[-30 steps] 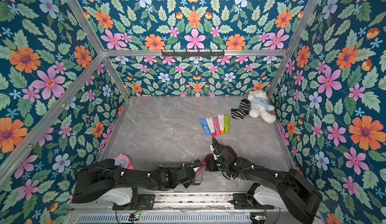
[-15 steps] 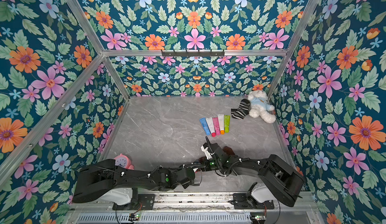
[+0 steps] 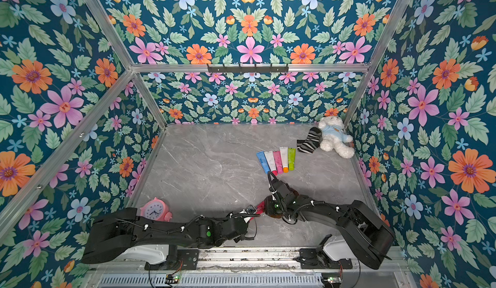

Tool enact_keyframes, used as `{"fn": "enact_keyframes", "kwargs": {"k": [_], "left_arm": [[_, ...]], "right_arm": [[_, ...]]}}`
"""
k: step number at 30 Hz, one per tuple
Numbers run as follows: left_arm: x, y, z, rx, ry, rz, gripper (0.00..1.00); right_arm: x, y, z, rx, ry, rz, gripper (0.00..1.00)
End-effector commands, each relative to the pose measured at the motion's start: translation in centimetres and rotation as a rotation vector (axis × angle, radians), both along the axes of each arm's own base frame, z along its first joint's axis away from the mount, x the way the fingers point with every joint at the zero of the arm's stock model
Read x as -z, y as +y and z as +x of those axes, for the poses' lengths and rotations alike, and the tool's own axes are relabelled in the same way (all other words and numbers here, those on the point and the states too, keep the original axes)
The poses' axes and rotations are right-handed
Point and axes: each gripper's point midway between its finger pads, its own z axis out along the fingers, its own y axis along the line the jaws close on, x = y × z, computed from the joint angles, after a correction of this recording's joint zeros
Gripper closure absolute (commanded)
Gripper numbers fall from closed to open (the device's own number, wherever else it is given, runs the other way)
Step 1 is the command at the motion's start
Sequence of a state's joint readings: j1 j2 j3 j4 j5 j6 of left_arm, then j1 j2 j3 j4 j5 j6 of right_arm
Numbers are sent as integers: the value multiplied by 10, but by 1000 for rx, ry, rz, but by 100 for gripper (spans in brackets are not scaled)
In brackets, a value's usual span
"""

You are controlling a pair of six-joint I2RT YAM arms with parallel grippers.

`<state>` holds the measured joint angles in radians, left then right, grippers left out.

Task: Wipe the surface of the toothpaste tube
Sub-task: Wipe the dirt from the toothpaste tube.

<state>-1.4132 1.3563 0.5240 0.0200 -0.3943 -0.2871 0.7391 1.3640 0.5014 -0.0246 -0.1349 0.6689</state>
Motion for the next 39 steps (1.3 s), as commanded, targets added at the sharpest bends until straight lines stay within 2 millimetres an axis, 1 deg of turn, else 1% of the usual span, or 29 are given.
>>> {"fn": "enact_keyframes", "kwargs": {"k": [1,5,8,10,12,19,21,22,24,26,30,33,34,36,39], "left_arm": [[-10,-3,9,-43,-44,-38,100],[-7,-5,8,-33,-39,-26,100],[-4,-7,7,-23,-35,-17,100],[-4,-8,6,-15,-31,-15,100],[-4,-10,5,-10,-29,-16,100],[-3,-11,3,5,-26,-15,100],[-3,-11,3,7,-28,-15,100],[-3,-11,2,7,-30,-13,100],[-4,-11,2,6,-32,-16,100],[-4,-11,2,6,-35,-17,100],[-5,-11,2,5,-35,-21,100],[-5,-10,2,6,-36,-21,100],[-5,-10,2,6,-36,-21,100],[-5,-11,1,7,-35,-22,100],[-4,-11,1,9,-33,-19,100]], "right_arm": [[7,-15,-8,-11,8,-71,100],[-31,30,-17,-143,-56,118,100],[-51,54,-24,-211,-62,234,100],[-58,64,-26,-239,-56,289,100],[-56,69,-26,-254,-44,306,100],[-28,83,-24,-272,21,305,100],[-17,78,-22,-248,40,265,100],[-10,71,-21,-228,48,225,100],[3,52,-18,-183,66,142,100],[15,28,-14,-124,84,68,100],[26,-6,-8,-49,94,-61,100],[32,-24,-4,-5,97,-131,100],[32,-27,-2,1,93,-140,100],[28,-21,0,-18,77,-106,100],[10,8,-4,-101,53,47,100]]}}
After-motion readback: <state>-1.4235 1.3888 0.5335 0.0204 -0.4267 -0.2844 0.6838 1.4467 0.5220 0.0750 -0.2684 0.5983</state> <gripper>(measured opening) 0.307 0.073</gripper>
